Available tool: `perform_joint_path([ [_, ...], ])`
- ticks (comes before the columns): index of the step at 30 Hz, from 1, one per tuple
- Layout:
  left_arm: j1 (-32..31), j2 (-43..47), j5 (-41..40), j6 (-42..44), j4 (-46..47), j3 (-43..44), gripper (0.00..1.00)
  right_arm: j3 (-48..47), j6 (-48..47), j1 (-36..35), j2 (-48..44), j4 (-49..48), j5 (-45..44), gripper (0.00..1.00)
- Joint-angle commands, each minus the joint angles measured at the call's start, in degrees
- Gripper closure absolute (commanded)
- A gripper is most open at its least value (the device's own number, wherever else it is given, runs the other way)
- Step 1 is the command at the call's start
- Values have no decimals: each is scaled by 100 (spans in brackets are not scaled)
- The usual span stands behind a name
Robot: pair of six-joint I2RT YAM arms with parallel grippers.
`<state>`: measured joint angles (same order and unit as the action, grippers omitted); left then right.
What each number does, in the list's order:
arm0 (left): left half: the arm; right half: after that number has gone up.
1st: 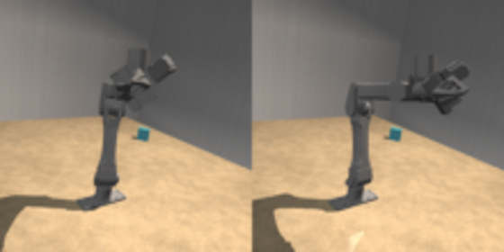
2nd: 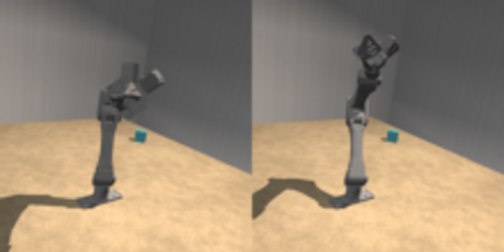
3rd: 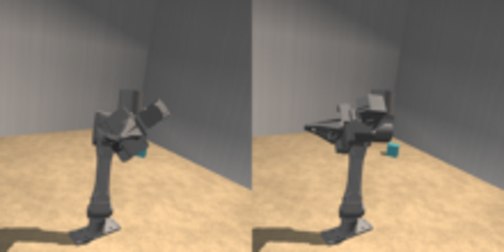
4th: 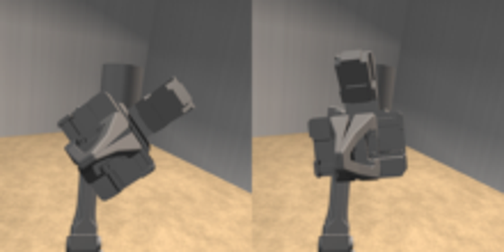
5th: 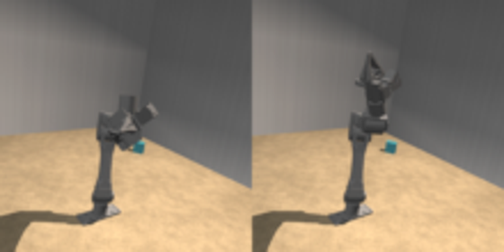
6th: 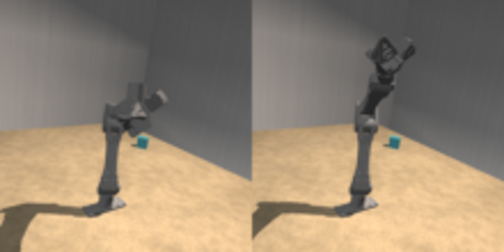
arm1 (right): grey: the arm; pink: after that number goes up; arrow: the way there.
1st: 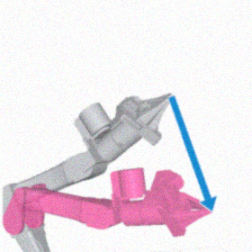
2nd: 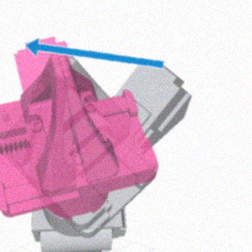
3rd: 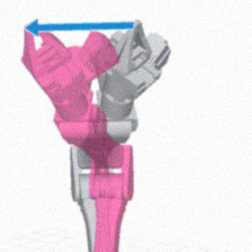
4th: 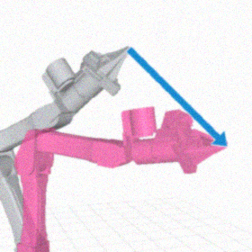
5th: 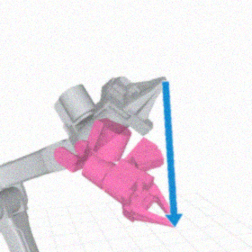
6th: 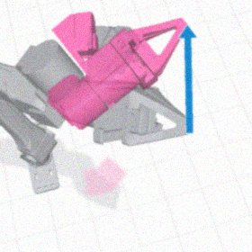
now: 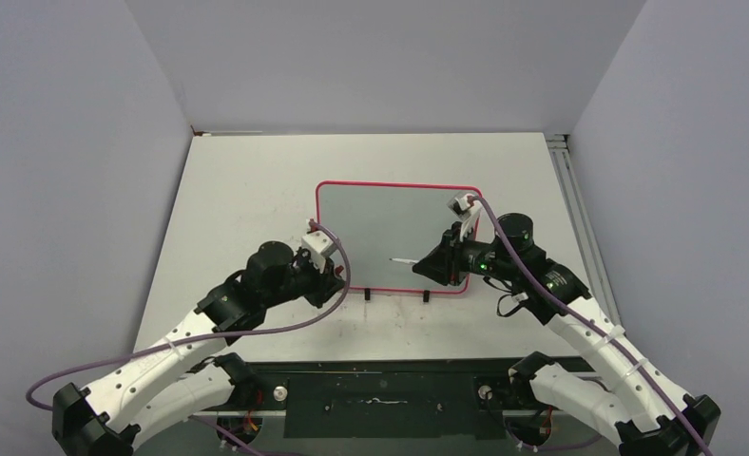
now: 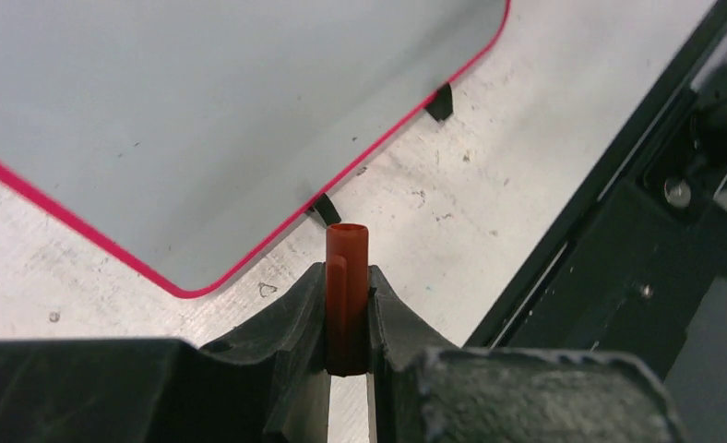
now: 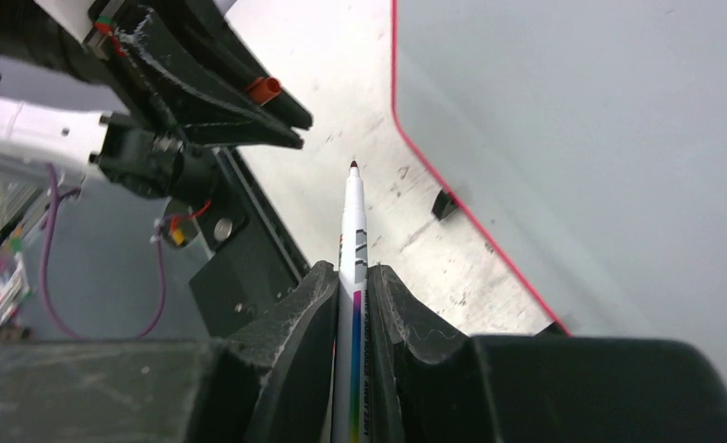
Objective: Write a sentence on the whiteboard
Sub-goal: Place the pen cap at the center of the board.
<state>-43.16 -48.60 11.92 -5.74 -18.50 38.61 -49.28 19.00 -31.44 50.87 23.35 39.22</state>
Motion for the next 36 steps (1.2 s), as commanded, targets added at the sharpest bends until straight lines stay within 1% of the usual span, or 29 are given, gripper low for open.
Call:
perform_joint_path([
  [1,90,467,-1192,-1722,634,-348,100,316,513,-16,-306,-1378,-881,95],
  [5,247,727,-2096,-2698,303,-549,100,304,499,-39,-364,-1743,-1227,95],
  [7,375,783,-2324,-3083,-5,-625,100,260,411,-50,-300,-1798,-1283,95],
  [10,623,754,-2253,-3386,-282,-817,100,237,373,-88,-244,-1848,-1402,95],
  [14,878,361,-2026,-3832,-491,-1142,100,372,368,-175,-336,-1996,-1424,95],
  [18,888,-120,-2146,-3900,-451,-1245,100,498,290,-229,-482,-1900,-1528,95],
  [25,900,-1140,-2213,-3787,-410,-1099,100,482,3,-263,-603,-1547,-1795,95],
  [32,905,-1705,-2140,-3771,-23,-1184,100,427,-81,-281,-526,-1454,-1926,95],
  [36,901,-1974,-2099,-3736,29,-1160,93,520,-82,-292,-584,-1471,-2016,95],
])
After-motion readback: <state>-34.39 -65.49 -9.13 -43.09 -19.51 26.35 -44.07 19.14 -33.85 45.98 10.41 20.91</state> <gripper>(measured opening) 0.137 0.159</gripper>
